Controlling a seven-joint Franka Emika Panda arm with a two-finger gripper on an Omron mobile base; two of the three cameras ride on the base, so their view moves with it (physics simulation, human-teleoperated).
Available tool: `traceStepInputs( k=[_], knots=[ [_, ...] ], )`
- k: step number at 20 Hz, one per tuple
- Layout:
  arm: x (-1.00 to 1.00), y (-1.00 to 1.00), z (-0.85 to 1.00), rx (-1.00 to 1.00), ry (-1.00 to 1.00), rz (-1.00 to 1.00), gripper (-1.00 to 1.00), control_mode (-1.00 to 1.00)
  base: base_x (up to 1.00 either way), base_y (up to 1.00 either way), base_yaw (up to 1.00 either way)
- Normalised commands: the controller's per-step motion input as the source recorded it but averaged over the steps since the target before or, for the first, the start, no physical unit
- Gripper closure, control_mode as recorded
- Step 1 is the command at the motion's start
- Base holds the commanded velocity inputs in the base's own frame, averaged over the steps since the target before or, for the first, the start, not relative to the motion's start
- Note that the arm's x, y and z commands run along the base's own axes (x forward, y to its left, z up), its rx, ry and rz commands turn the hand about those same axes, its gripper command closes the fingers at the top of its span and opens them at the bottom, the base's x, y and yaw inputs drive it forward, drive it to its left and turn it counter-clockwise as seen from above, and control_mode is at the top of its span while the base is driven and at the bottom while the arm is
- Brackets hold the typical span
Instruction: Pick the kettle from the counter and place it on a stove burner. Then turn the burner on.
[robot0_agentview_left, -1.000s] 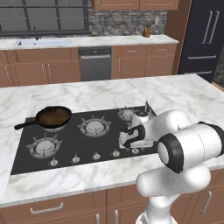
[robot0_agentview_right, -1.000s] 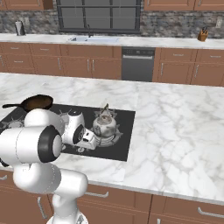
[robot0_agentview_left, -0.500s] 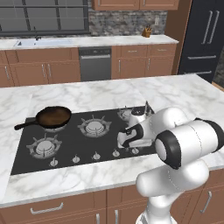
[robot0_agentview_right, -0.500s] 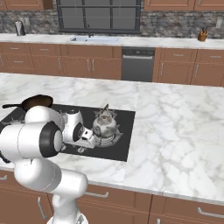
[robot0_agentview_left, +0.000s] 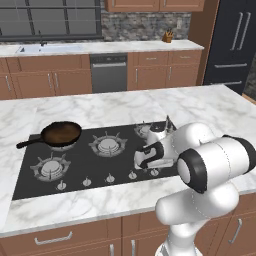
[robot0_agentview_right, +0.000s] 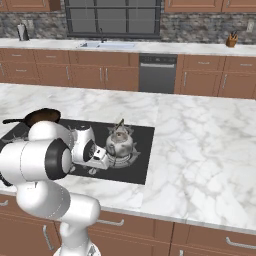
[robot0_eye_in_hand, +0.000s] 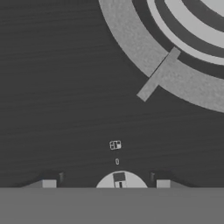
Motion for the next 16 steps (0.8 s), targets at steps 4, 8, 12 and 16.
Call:
traceStepInputs(
  k=[4,8,12,16],
  knots=[
    [-0.13,0.0,-0.01,0.0,0.0,0.01,1.0,-1.0,0.0,0.0,0.0],
    [-0.06,0.0,0.0,0.0,-0.01,0.0,1.0,-1.0,0.0,0.0,0.0],
    [-0.28,0.0,0.0,0.0,0.0,0.12,1.0,-1.0,0.0,0.0,0.0],
    [-0.44,0.0,-0.03,0.0,0.0,0.35,1.0,-1.0,0.0,0.0,0.0]
  ],
)
